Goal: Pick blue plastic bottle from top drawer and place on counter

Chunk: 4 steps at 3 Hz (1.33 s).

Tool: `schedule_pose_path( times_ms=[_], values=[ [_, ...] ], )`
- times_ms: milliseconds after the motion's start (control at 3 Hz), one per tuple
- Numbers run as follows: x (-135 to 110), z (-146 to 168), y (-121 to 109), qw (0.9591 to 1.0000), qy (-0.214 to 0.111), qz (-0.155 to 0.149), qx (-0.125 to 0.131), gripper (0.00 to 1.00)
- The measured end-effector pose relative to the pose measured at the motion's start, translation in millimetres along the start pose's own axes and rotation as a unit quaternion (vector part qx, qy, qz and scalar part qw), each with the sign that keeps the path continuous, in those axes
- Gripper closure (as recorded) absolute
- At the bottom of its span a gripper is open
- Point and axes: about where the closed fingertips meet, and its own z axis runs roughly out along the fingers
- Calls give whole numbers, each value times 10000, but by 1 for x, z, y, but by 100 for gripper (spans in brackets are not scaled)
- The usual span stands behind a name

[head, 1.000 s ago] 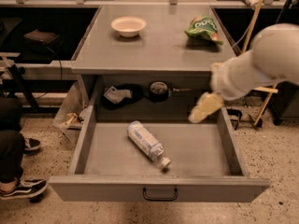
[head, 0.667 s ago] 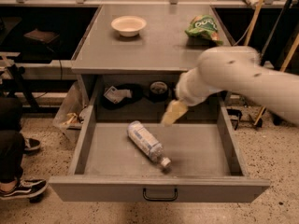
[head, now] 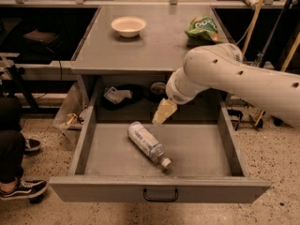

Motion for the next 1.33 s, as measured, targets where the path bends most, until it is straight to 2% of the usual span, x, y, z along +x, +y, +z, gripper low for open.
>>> schedule_pose_path(
  times_ms=[333,667,1000,1333],
  values=[
    [5,13,27,9984,-13,55,-571,0],
    [11,33,62,9914,-183,21,-1296,0],
    [10,34,64,9911,-185,-9,-1320,0],
    [15,54,67,9938,27,165,-1097,0]
  ],
)
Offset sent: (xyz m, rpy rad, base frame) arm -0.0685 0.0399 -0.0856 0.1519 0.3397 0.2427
